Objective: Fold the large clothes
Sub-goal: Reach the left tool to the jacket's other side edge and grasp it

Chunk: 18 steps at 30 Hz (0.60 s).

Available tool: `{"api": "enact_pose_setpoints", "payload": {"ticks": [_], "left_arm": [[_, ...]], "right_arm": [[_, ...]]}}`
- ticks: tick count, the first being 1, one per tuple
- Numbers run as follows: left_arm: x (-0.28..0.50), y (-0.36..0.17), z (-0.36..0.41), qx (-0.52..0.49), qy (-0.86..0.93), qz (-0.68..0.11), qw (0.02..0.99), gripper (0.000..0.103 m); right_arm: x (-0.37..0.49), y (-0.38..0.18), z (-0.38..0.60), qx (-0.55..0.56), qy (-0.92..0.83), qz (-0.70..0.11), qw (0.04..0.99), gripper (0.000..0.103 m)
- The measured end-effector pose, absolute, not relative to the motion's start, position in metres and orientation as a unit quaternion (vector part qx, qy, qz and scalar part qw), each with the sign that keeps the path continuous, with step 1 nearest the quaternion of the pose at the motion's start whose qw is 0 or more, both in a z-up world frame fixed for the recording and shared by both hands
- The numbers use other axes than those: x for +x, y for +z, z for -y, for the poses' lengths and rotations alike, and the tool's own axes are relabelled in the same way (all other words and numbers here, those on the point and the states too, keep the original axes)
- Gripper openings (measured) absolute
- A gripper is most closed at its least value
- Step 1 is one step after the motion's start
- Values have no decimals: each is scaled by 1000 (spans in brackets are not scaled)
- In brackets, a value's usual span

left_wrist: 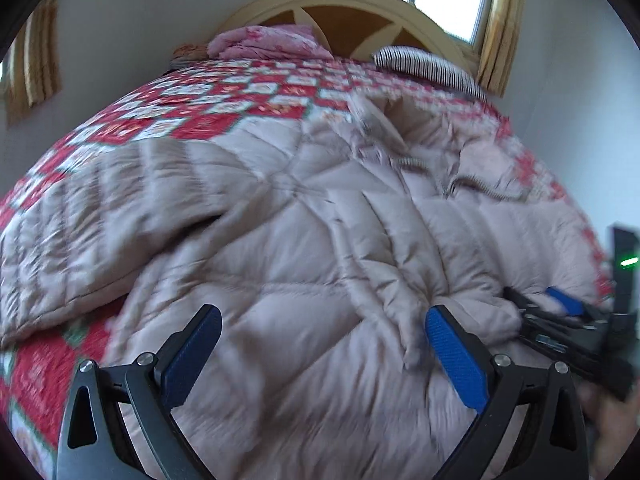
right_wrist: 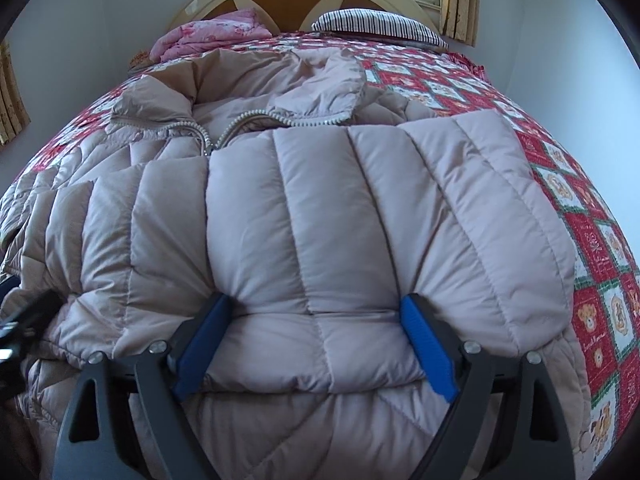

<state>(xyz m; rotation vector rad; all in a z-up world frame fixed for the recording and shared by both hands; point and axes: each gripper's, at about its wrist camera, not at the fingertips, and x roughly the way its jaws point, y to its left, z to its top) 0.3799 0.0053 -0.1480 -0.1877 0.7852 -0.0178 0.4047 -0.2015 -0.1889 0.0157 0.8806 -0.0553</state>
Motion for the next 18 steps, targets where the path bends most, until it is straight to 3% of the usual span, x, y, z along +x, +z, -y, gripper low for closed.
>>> {"api": "enact_pose_setpoints", "payload": {"ticks": [4,9,15,18], "left_arm": [[331,-127,-58,-103,5,-355,929,102],[275,-139,-170,-153,113,-355,915,102],[210,-179,-298,-394,206,-315,839,102],[203,-189,-316,-442,210,-280,826,98]], "right_arm": [[404,-189,202,11,-25,-425,905,90],[403,-189,203,12,-24,-422,906,90],[401,-188,202,8,-26,-419,907,90],[400,-187,202,7,-27,-417,909,90]]}}
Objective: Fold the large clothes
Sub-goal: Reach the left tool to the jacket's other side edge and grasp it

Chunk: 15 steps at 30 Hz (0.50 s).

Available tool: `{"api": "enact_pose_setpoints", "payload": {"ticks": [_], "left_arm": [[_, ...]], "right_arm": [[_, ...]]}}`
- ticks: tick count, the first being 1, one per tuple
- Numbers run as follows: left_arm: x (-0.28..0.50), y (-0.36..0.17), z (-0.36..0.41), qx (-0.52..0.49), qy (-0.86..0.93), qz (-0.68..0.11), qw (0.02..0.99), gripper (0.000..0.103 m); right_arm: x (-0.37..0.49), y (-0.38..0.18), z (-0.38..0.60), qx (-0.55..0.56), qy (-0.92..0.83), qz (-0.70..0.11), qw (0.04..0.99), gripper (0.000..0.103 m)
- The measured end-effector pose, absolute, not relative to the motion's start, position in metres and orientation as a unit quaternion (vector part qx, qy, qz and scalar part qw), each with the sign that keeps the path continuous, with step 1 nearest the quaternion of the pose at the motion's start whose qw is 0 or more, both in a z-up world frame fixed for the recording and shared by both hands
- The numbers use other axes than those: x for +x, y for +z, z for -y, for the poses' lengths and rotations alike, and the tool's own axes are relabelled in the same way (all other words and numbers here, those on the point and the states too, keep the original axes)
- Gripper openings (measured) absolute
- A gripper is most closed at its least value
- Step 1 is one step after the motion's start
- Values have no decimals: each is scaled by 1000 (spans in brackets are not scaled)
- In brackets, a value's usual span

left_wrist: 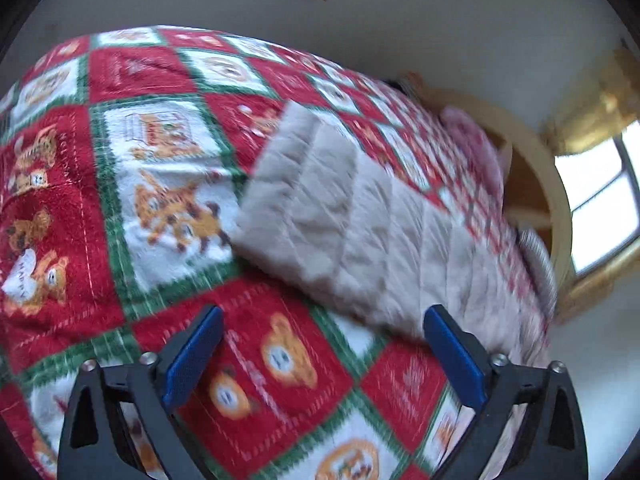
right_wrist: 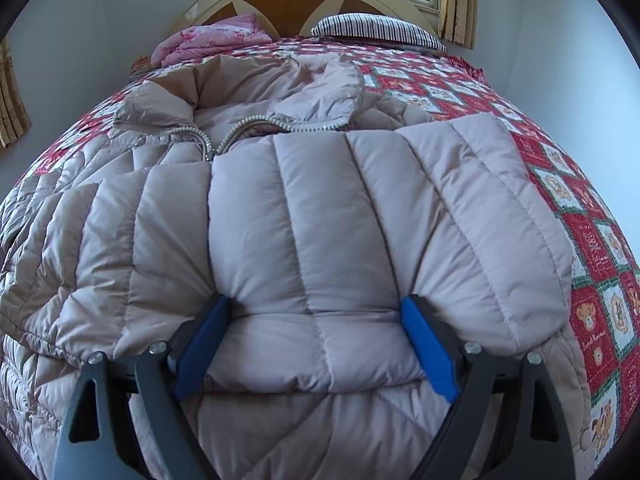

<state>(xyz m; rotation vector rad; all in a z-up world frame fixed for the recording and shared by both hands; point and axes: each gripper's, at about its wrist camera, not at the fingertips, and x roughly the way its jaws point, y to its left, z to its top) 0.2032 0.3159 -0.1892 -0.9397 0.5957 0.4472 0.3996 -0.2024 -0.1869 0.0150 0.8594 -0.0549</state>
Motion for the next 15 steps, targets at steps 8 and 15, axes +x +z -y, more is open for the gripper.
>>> {"api": "enact_pose_setpoints", "payload": {"ticks": [8,15], "left_arm": [[237,-190,-329,-429,244,-250,833,89],[246,-189,-348,-394,229,-257,852,4]], "right_arm": [[394,-185,204,9,-28,-408,913,91],[395,-185,205,11,-27,-408,913,91]]}}
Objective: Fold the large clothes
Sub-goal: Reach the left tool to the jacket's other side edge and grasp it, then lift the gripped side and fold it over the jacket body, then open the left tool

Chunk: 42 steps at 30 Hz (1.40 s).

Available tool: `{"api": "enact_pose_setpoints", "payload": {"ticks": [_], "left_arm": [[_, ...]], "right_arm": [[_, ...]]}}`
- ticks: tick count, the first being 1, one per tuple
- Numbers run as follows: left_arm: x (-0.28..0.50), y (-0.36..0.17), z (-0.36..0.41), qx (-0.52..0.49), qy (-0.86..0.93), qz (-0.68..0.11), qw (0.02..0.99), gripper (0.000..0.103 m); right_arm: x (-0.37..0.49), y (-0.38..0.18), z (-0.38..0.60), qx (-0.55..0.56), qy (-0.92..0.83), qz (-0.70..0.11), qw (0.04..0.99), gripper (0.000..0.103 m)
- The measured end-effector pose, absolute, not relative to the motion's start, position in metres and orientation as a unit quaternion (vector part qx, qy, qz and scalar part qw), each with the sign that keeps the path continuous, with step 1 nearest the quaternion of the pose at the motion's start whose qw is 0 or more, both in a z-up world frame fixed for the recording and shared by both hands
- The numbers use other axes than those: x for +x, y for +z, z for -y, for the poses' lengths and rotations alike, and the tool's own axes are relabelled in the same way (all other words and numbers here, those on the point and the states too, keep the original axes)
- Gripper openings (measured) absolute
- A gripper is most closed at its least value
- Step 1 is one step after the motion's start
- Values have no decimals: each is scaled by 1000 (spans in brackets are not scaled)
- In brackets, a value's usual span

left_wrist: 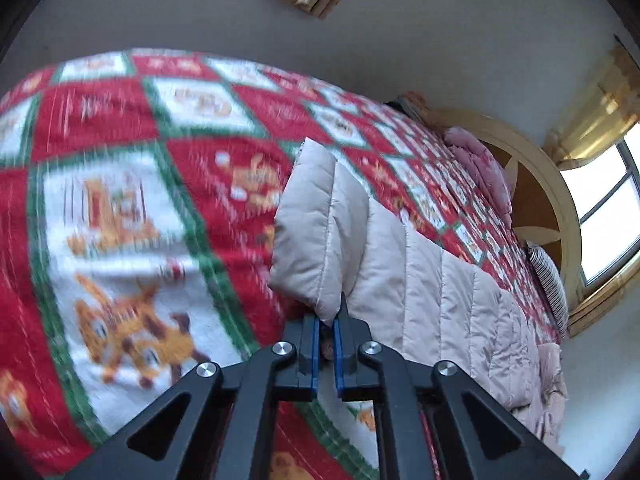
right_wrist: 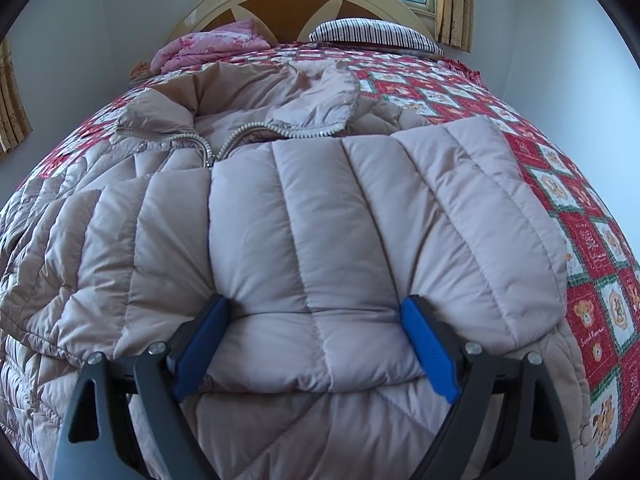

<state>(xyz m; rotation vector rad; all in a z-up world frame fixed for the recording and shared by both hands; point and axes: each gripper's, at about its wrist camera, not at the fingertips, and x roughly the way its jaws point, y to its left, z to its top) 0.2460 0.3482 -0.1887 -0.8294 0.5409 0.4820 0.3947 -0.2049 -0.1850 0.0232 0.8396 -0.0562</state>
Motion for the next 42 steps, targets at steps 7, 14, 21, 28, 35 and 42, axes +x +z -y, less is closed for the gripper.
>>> {"api": "enact_pose_setpoints", "payload": {"ticks": [7,14,21,28,35,42], "left_arm": [[255,-124,-339,-339,212,-199,895,4],[280,-55,-289,-270,128,-162,940,4],[295,-25,-243,-255,64,-150,953,4],[309,8,-184,-218,-4,-134,967,4],[313,28,-118,-183,-76,-121,973,4],[319,14,-34,-136,-141,-139,971,4]], "right_arm": [[394,-185,205,12,-27,-407,913,91],[395,-185,205,14,-26,-406,913,91],[394,-185,206,18,-24,-403,915,91],[394,-185,207,24,-20,-401,915,91],[393,-184,209,30,-17,-400,916,91],[393,-185,212,37,-12,-398,917,91]]}}
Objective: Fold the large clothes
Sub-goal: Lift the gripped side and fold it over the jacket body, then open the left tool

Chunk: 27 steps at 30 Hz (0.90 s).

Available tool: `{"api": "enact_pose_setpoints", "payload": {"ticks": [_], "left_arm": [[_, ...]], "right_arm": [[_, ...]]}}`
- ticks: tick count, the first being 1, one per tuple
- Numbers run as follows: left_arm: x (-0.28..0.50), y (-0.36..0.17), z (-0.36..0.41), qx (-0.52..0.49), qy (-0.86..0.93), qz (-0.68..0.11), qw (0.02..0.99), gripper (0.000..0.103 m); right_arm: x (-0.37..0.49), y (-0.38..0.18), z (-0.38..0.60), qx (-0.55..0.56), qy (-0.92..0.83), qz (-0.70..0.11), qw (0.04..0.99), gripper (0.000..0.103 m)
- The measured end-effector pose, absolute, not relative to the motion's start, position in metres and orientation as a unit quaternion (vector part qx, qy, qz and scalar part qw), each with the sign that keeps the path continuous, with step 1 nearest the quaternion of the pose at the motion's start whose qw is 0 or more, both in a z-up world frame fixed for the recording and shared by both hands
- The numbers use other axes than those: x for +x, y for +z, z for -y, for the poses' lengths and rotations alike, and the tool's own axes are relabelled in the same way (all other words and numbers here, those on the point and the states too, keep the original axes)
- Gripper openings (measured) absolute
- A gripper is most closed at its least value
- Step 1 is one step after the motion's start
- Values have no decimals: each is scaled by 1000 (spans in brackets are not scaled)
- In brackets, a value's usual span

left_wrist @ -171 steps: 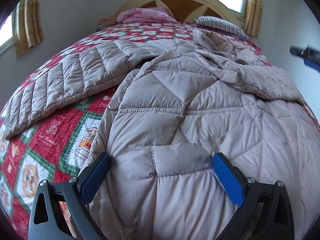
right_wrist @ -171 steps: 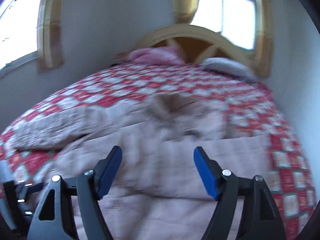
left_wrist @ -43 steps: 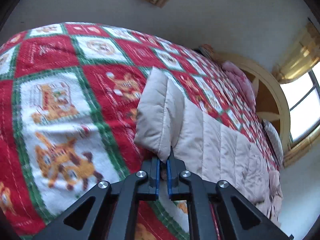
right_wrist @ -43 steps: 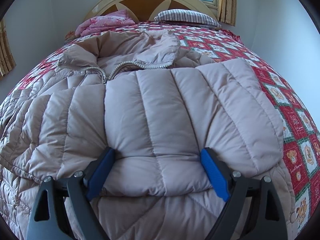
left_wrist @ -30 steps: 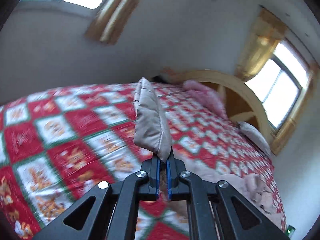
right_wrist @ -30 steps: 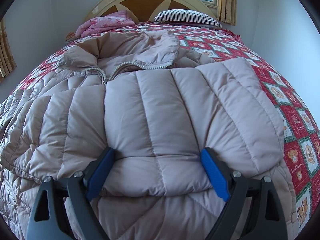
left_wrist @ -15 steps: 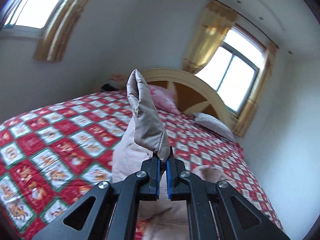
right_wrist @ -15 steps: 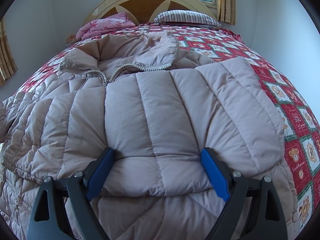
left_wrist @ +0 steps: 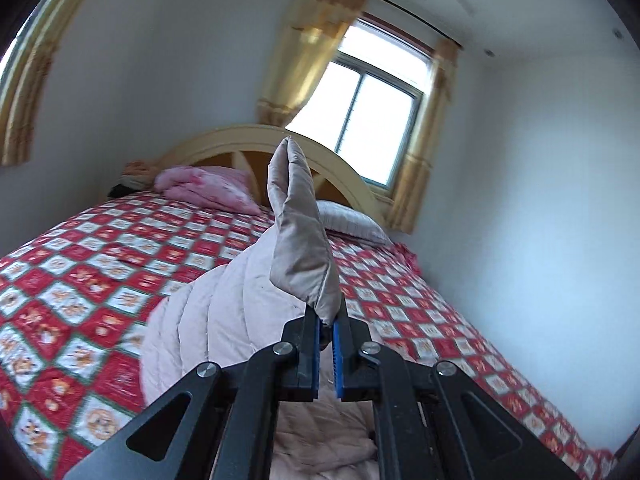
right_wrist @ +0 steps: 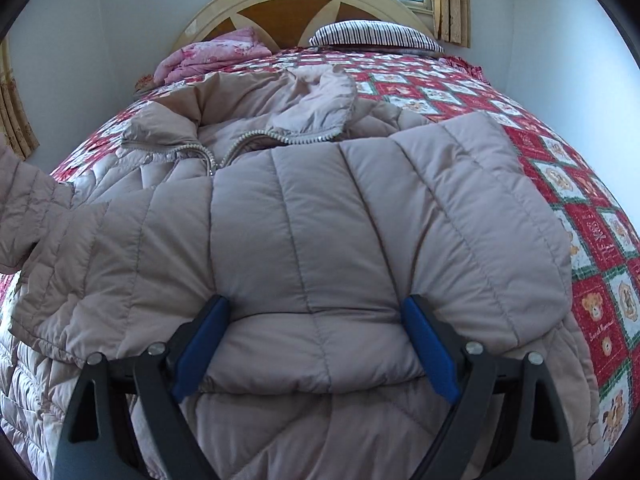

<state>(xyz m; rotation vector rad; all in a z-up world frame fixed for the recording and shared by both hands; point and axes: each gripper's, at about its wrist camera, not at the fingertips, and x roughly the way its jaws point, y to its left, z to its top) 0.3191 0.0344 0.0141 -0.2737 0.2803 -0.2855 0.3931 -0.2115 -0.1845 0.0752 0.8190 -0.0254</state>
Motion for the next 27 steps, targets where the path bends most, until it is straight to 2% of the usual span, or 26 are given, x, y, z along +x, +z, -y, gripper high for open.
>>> {"api": "enact_pose_setpoints", "payload": {"ticks": [10,17,23,26,27], "left_arm": [[350,-54,64,-72,-189,-219,954,4],[357,-89,90,-41,-192,-251,948,4],[338,-70,110,9,-201,-215,956,7],[326,-48,105,16,-209,-182,961,12],[326,-46,100,16,-206,-176,962,18]], "right_arm": [[393,-185,215,48,-7,-395,917,92],[392,-185,218,56,-3,-393,918,92],[393,-186,219,61,-1,-393,918,92],[393,-186,219,62,-1,-393,918,92],[393,-186,219,62,-1,-392,918,92]]}}
